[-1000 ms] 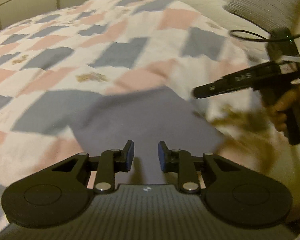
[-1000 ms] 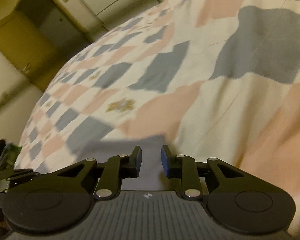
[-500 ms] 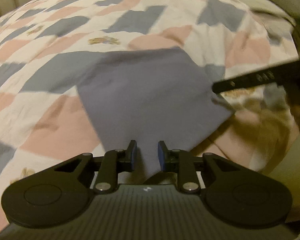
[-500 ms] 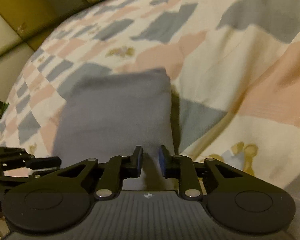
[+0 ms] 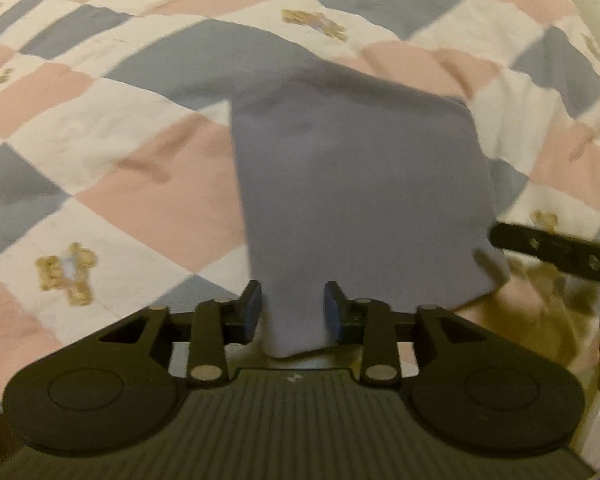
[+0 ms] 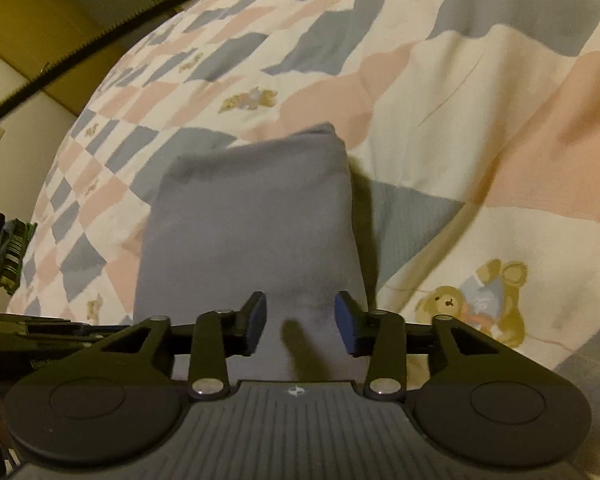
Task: Fold clothes
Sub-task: 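Lower the right gripper over the folded grey pants and close on its edge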
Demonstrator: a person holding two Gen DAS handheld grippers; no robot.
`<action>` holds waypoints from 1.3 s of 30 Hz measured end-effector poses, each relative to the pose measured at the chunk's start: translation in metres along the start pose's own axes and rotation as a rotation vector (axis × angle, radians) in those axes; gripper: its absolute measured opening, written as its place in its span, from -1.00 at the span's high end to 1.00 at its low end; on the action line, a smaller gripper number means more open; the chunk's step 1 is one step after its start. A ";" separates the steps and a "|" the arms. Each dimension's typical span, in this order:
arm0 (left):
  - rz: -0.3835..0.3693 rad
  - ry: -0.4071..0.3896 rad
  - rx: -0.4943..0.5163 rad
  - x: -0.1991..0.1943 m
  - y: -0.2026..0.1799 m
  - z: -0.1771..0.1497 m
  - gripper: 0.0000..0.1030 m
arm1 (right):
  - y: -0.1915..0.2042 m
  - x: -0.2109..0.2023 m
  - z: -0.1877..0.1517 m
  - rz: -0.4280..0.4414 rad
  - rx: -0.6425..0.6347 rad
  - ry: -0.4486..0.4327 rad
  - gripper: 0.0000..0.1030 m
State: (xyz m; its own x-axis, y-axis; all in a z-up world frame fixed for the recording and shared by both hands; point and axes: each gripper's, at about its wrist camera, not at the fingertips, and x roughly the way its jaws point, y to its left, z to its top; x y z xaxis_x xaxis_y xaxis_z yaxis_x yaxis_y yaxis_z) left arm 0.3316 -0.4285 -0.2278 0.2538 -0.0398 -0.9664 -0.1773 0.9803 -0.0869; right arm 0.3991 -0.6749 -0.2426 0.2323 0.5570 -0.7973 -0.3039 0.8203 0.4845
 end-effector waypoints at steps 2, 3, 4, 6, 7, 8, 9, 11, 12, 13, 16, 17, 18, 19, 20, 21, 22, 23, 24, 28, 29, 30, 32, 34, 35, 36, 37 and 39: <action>0.016 0.009 -0.012 -0.001 0.001 0.005 0.35 | -0.002 -0.005 0.002 0.017 0.021 0.005 0.08; 0.022 0.012 -0.014 0.001 0.002 0.007 0.34 | -0.003 -0.005 0.003 0.025 0.032 0.009 0.02; 0.027 0.016 -0.015 0.001 0.002 0.008 0.33 | -0.004 -0.006 0.004 0.030 0.043 0.009 -0.03; 0.031 0.027 -0.017 0.002 0.003 0.009 0.31 | -0.005 -0.005 0.007 0.033 0.059 0.015 -0.09; 0.032 0.031 -0.016 0.003 0.003 0.009 0.28 | -0.007 -0.003 0.008 0.032 0.070 0.020 -0.12; 0.034 0.035 -0.015 0.004 0.003 0.010 0.26 | -0.008 -0.002 0.009 0.032 0.082 0.025 -0.13; 0.036 0.039 -0.013 0.005 0.003 0.010 0.24 | -0.010 -0.002 0.009 0.034 0.091 0.026 -0.14; 0.041 0.048 -0.010 0.008 0.003 0.011 0.24 | -0.011 0.000 0.009 0.034 0.104 0.026 -0.22; 0.042 0.053 -0.009 0.010 0.003 0.012 0.24 | -0.012 0.001 0.009 0.032 0.108 0.026 -0.23; 0.044 0.058 -0.007 0.012 0.003 0.013 0.24 | -0.013 0.001 0.009 0.031 0.112 0.026 -0.24; 0.050 0.072 0.005 0.017 0.002 0.016 0.24 | -0.017 0.003 0.008 0.029 0.125 0.025 -0.26; 0.050 0.075 0.011 0.017 0.001 0.017 0.23 | -0.018 0.004 0.008 0.029 0.130 0.024 -0.26; 0.048 0.077 0.019 0.018 0.001 0.018 0.23 | -0.020 0.005 0.008 0.026 0.136 0.023 -0.27; 0.046 0.076 0.028 0.018 0.000 0.018 0.23 | -0.022 0.005 0.007 0.023 0.142 0.023 -0.27; 0.040 0.071 0.040 0.017 0.001 0.019 0.23 | -0.023 0.006 0.007 0.019 0.149 0.023 -0.27; 0.032 0.066 0.054 0.015 0.001 0.019 0.23 | -0.025 0.006 0.006 0.017 0.157 0.022 -0.27; 0.022 0.059 0.070 0.013 0.002 0.020 0.23 | -0.027 0.005 0.005 0.015 0.165 0.021 -0.27; 0.009 0.049 0.087 0.011 0.004 0.020 0.23 | -0.028 0.004 0.004 0.013 0.174 0.017 -0.27; -0.004 0.040 0.103 0.009 0.006 0.021 0.23 | -0.030 0.003 0.003 0.011 0.184 0.013 -0.27; -0.053 -0.002 0.220 0.000 0.014 0.030 0.23 | -0.038 -0.005 -0.004 0.026 0.254 -0.020 -0.27; -0.060 -0.008 0.262 -0.002 0.015 0.034 0.23 | -0.040 -0.008 -0.007 0.033 0.278 -0.032 -0.27; -0.068 -0.015 0.307 -0.003 0.016 0.038 0.23 | -0.042 -0.011 -0.010 0.041 0.304 -0.045 -0.27; -0.088 -0.028 0.395 -0.005 0.018 0.046 0.20 | -0.047 -0.016 -0.018 0.060 0.358 -0.071 -0.28; -0.126 -0.037 0.463 -0.002 0.023 0.061 0.14 | -0.049 -0.019 -0.029 0.076 0.420 -0.099 -0.28; -0.147 -0.041 0.495 0.000 0.025 0.069 0.14 | -0.050 -0.020 -0.035 0.083 0.454 -0.114 -0.28; -0.168 -0.045 0.527 0.003 0.028 0.077 0.14 | -0.050 -0.020 -0.042 0.091 0.488 -0.129 -0.28; -0.190 -0.049 0.560 0.005 0.030 0.085 0.14 | -0.048 -0.020 -0.050 0.092 0.532 -0.148 -0.29; -0.247 -0.055 0.617 0.009 0.036 0.103 0.13 | -0.044 -0.020 -0.067 0.093 0.621 -0.187 -0.29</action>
State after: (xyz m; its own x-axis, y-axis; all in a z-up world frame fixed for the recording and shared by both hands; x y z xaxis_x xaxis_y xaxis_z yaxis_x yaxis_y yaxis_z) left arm 0.4253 -0.3740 -0.2150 0.2679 -0.2831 -0.9209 0.4651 0.8751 -0.1337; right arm 0.3464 -0.7307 -0.2722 0.4042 0.5965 -0.6934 0.2470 0.6587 0.7107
